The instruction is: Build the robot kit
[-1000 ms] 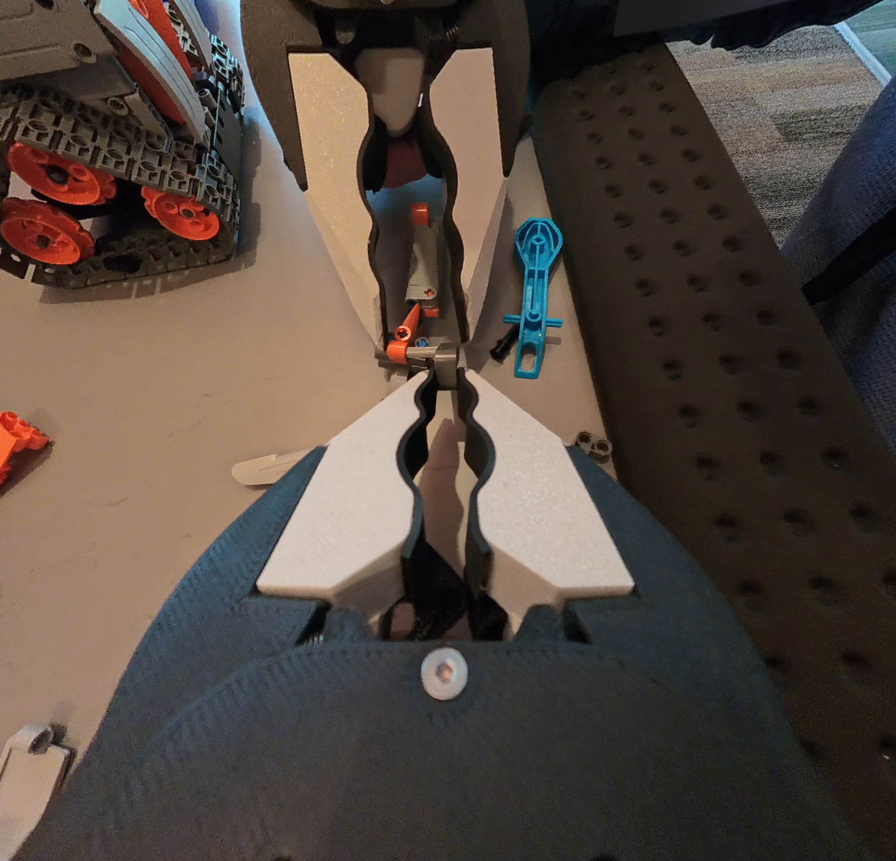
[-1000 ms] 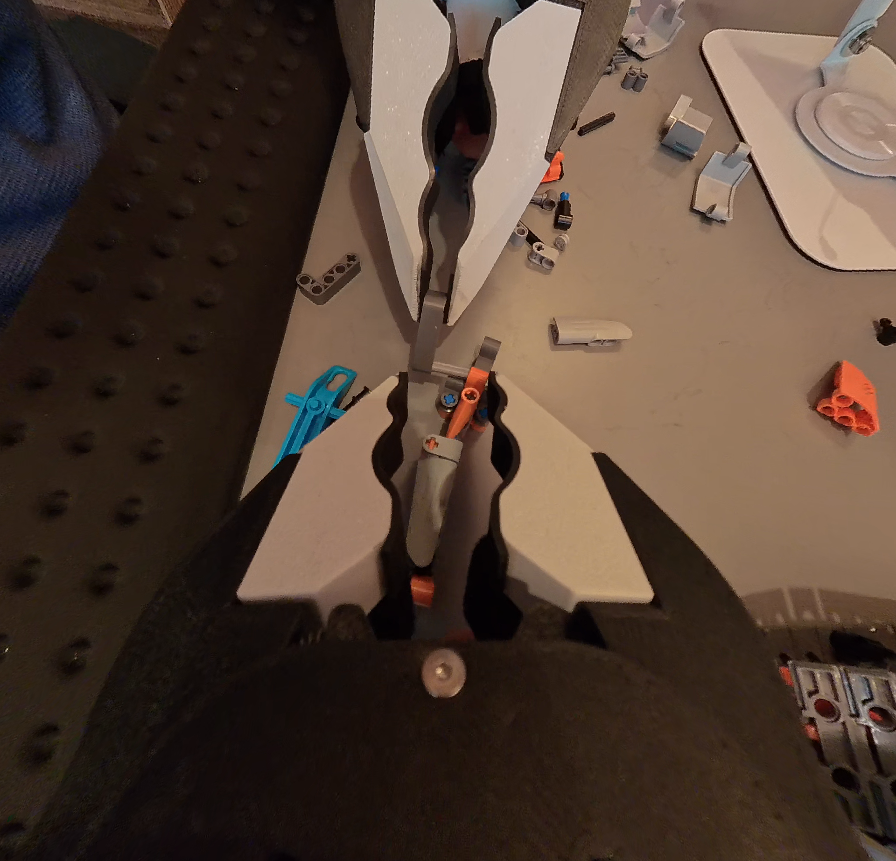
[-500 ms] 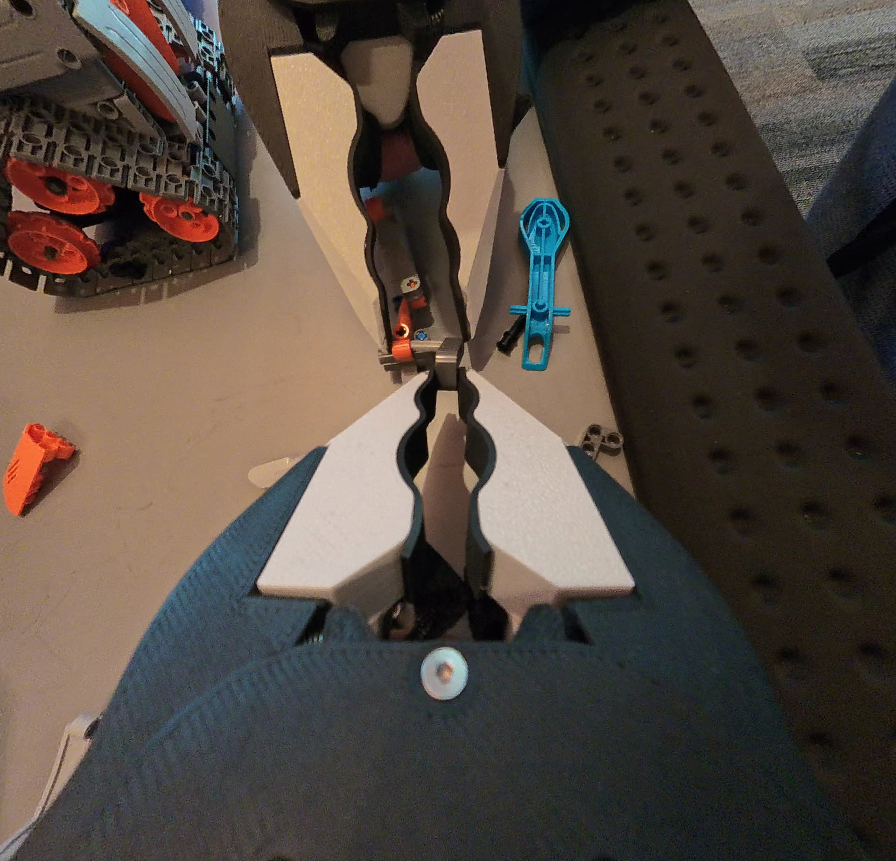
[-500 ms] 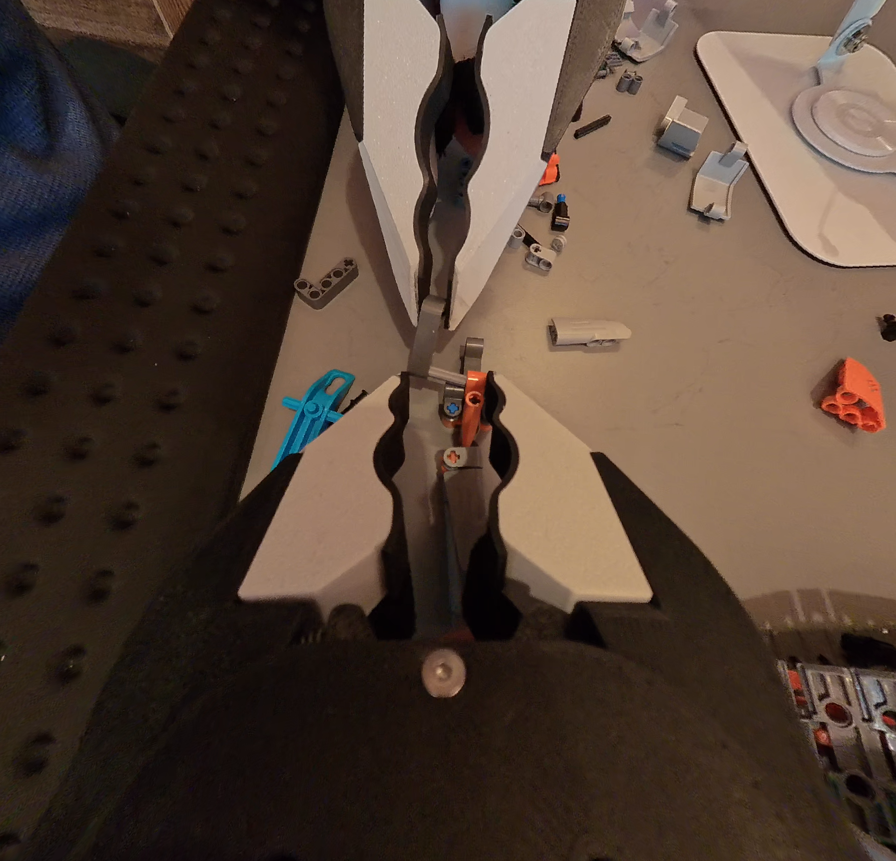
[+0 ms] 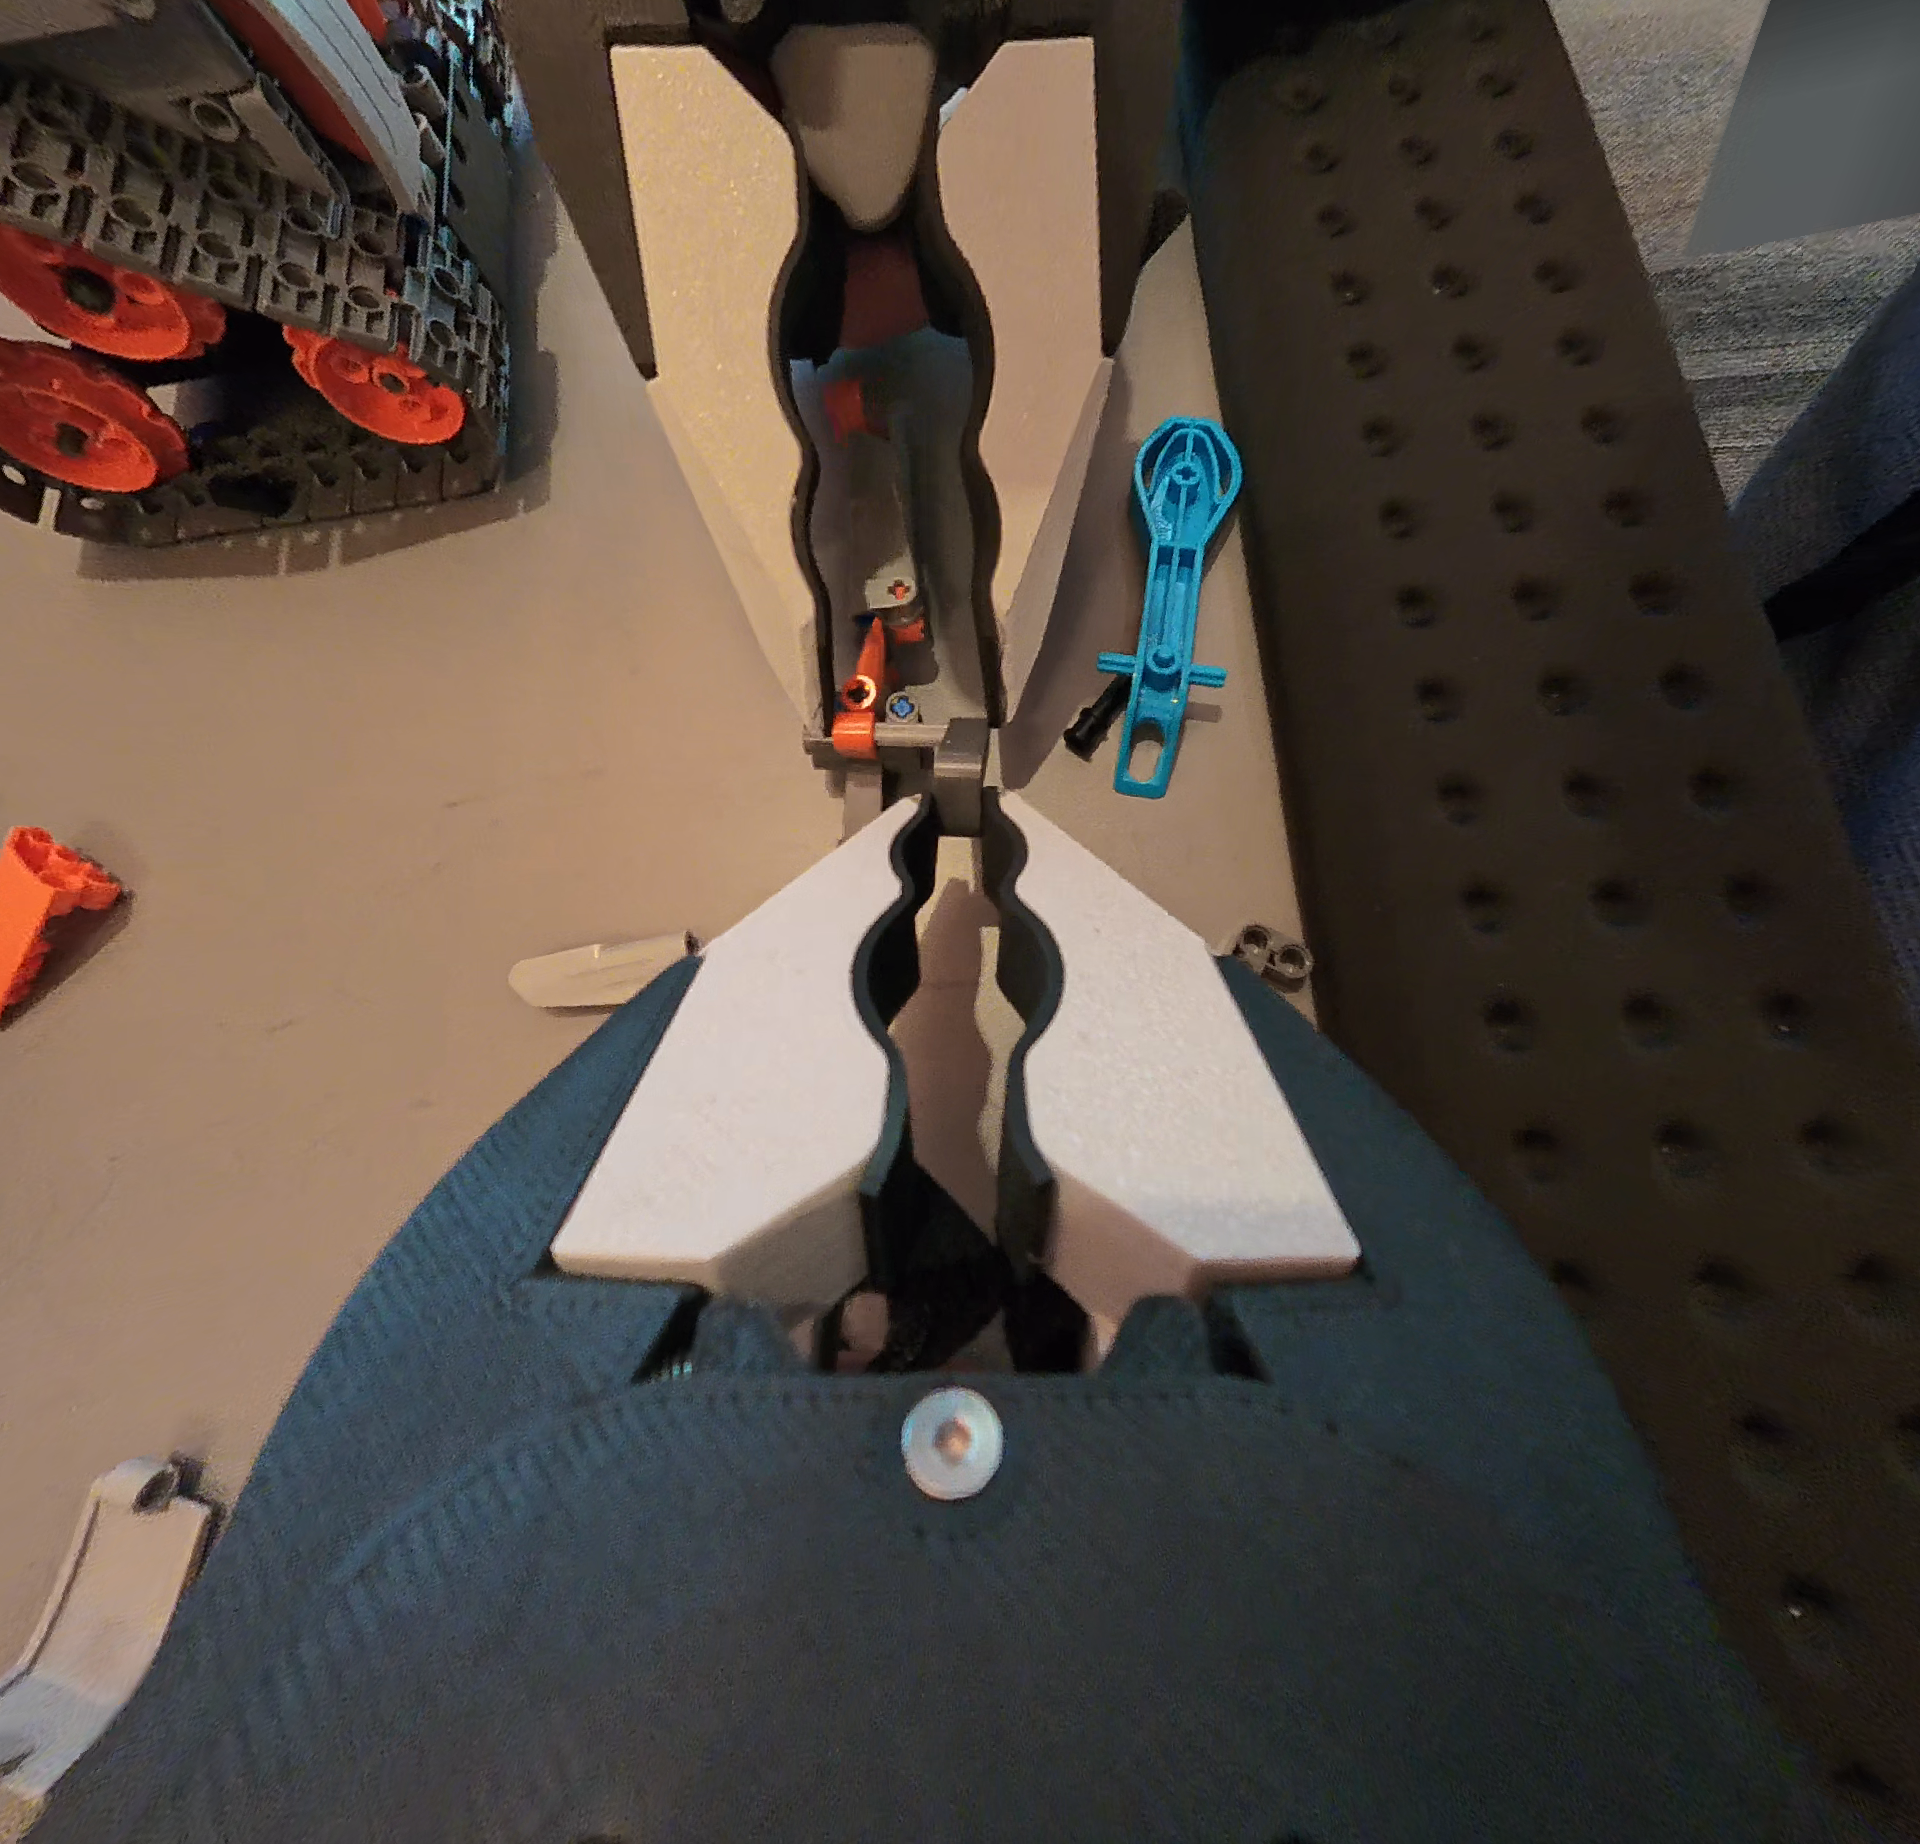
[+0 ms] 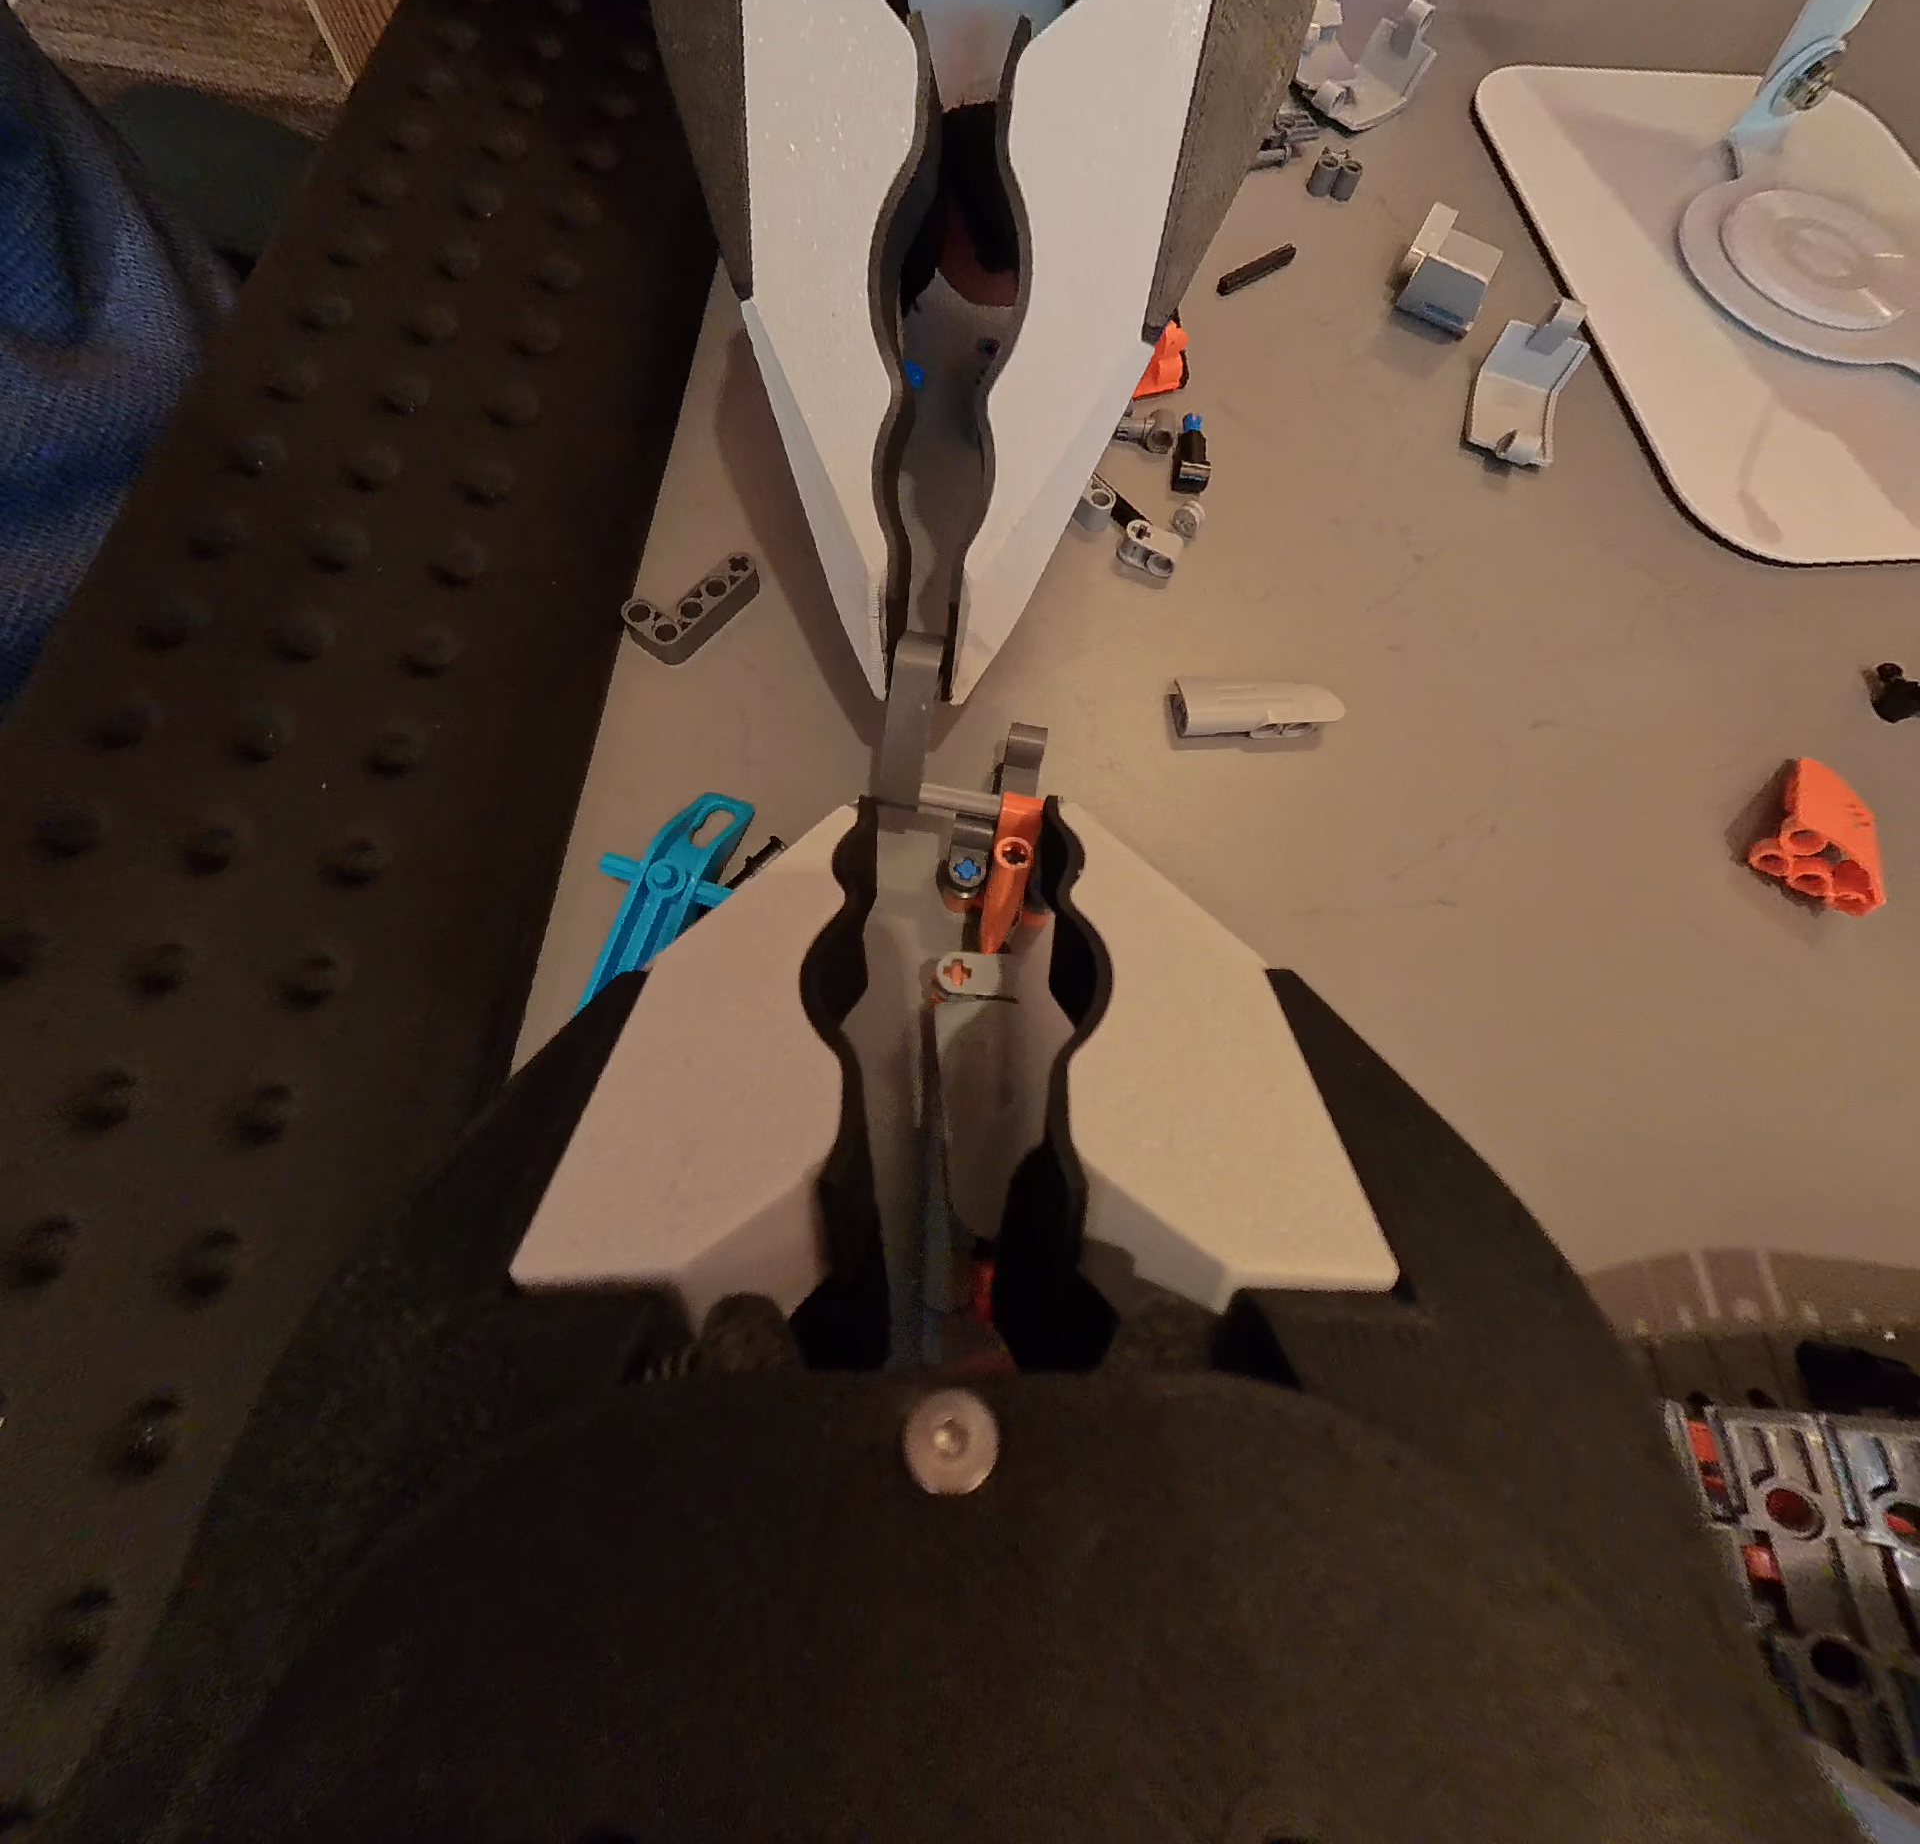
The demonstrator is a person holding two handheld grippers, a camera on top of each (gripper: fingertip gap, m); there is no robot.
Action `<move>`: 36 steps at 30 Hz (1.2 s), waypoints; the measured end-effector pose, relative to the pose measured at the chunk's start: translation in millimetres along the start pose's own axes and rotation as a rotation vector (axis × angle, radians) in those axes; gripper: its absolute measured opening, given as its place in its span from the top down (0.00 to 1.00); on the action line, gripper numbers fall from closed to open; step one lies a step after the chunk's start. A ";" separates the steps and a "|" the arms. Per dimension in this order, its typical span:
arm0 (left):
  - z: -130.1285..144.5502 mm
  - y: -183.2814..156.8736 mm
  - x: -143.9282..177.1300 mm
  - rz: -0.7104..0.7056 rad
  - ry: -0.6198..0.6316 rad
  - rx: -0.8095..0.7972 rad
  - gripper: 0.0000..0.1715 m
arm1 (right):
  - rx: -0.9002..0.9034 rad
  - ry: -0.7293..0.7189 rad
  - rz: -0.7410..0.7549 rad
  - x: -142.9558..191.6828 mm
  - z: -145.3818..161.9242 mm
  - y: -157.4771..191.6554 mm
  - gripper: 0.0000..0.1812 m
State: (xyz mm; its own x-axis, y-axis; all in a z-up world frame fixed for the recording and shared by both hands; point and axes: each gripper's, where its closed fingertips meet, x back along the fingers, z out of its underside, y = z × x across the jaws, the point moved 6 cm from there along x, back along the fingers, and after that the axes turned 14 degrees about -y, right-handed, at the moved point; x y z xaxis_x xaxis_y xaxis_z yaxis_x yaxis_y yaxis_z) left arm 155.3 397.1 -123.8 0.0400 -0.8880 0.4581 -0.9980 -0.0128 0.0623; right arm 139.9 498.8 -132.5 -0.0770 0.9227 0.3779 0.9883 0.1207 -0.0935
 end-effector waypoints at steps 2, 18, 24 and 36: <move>0.5 0.8 -1.2 -0.004 0.002 0.007 0.96 | 0.003 0.003 0.006 0.4 0.2 -0.5 0.84; 4.2 4.9 2.0 -0.009 -0.049 0.106 0.96 | -0.023 -0.025 0.024 1.8 2.1 -2.4 0.85; 10.2 4.5 1.8 -0.031 -0.012 0.032 0.95 | -0.022 -0.024 0.025 1.9 2.5 -2.1 0.85; 17.8 -1.5 3.9 -0.064 0.107 -0.096 0.88 | -0.017 -0.013 0.018 1.4 3.8 -1.0 0.88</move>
State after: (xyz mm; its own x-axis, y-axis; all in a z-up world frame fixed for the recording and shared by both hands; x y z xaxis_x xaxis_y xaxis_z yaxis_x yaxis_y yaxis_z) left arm 156.0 385.5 -137.9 0.1130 -0.8327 0.5421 -0.9842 -0.0189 0.1761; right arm 138.4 501.4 -135.3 -0.0605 0.9292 0.3646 0.9916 0.0978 -0.0847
